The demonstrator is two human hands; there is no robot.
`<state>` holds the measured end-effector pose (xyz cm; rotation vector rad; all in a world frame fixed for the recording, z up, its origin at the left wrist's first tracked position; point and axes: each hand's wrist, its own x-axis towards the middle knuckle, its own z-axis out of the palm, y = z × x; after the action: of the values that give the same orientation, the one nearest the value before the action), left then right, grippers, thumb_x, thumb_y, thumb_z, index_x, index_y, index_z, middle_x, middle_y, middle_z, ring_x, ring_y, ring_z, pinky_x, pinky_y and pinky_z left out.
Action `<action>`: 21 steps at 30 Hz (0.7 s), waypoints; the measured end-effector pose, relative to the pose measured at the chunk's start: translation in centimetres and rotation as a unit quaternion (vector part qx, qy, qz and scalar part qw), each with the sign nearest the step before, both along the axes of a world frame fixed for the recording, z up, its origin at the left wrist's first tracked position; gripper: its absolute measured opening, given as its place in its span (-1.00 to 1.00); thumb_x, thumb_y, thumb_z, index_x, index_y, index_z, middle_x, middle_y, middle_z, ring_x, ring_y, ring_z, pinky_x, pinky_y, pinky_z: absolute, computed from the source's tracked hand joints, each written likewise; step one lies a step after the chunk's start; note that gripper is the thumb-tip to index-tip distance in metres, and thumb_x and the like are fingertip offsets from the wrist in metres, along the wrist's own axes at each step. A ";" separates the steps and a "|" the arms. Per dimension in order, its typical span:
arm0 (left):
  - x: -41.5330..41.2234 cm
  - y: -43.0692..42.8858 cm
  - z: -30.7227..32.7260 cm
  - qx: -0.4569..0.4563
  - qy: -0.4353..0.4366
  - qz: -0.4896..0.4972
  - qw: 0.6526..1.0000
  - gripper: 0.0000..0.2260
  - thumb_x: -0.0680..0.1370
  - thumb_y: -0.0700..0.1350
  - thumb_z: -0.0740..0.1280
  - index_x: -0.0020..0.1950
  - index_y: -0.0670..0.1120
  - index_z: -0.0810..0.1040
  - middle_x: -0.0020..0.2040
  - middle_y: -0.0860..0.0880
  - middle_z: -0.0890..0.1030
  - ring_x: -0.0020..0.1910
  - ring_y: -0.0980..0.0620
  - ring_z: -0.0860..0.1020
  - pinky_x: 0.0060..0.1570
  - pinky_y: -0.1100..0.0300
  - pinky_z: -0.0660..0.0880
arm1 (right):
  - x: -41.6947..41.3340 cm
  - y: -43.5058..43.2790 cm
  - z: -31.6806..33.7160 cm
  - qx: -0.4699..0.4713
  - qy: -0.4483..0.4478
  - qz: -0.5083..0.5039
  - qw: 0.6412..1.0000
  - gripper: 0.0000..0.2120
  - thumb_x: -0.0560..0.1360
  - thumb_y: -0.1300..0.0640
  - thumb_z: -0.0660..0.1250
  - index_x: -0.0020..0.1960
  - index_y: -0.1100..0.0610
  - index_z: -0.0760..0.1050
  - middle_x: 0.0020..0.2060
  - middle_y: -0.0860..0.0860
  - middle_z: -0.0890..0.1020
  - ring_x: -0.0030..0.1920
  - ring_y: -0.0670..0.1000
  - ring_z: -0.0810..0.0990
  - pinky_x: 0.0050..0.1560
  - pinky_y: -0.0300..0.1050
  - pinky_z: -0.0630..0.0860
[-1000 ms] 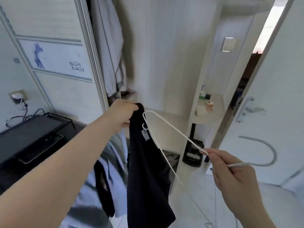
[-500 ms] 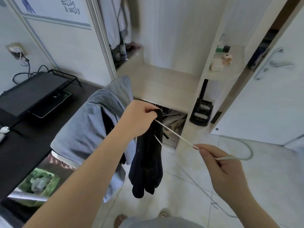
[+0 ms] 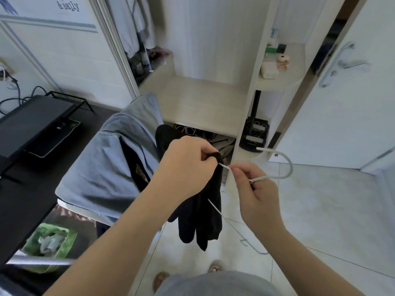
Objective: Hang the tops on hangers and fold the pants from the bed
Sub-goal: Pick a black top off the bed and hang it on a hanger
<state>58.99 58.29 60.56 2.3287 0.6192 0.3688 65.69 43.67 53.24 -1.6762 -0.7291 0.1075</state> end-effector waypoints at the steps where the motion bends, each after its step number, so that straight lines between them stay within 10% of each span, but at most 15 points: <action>1: 0.0 -0.5 0.0 -0.002 0.000 -0.007 1.000 -0.84 0.48 -0.14 0.40 -0.08 0.10 0.73 -0.35 0.20 0.64 -0.23 0.28 0.59 -0.24 0.51 0.43 | 0.0 0.3 -0.1 -0.004 0.017 0.007 1.000 -0.83 0.57 -0.07 0.18 -0.06 -0.23 0.54 -0.28 -0.20 0.61 -0.26 -0.15 0.57 -0.27 -0.42 0.41; 7: -0.2 -1.5 0.0 -0.011 0.052 -0.089 0.995 -0.85 0.54 -0.08 0.38 0.04 0.09 0.71 -0.28 0.12 0.63 -0.22 0.17 0.57 -0.21 0.35 0.48 | 0.9 -0.1 -0.7 0.059 0.103 0.044 0.992 -0.81 0.55 -0.10 0.17 -0.23 -0.18 0.42 -0.48 -0.21 0.38 -0.46 -0.15 0.31 -0.39 -0.29 0.25; 11: -0.8 -0.8 0.5 0.295 0.015 -0.162 0.942 -0.70 0.56 0.15 0.21 0.16 0.16 0.67 -0.07 0.12 0.49 -0.06 0.06 0.43 -0.01 0.12 0.37 | 2.3 -1.1 0.5 0.086 0.081 0.069 0.991 -0.74 0.60 0.00 0.15 -0.26 -0.17 0.40 -0.47 -0.18 0.39 -0.46 -0.18 0.31 -0.40 -0.38 0.25; 14: -0.2 0.7 1.4 0.333 0.066 -0.208 0.917 -0.61 0.62 0.19 0.05 0.18 0.14 0.62 0.04 0.12 0.56 0.09 0.03 0.49 0.08 0.12 0.38 | 3.3 -1.7 1.6 0.098 0.065 0.096 0.988 -0.71 0.62 0.04 0.10 -0.27 -0.01 0.38 -0.50 -0.12 0.35 -0.49 -0.16 0.28 -0.43 -0.38 0.23; 21: 0.0 -1.5 -0.2 0.324 0.063 -0.206 0.921 -0.52 0.62 0.16 -0.10 0.05 -0.02 0.56 -0.19 0.07 0.59 -0.26 -0.01 0.60 -0.36 0.09 0.47 | 4.4 -0.6 3.1 0.075 0.038 0.124 0.989 -0.61 0.65 -0.02 0.00 -0.27 0.12 0.36 -0.50 0.13 0.33 -0.51 -0.08 0.26 -0.49 -0.24 0.21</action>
<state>59.00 56.75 60.32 3.0478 0.0336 0.2482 70.08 43.05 56.30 -1.4253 -0.8645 0.2830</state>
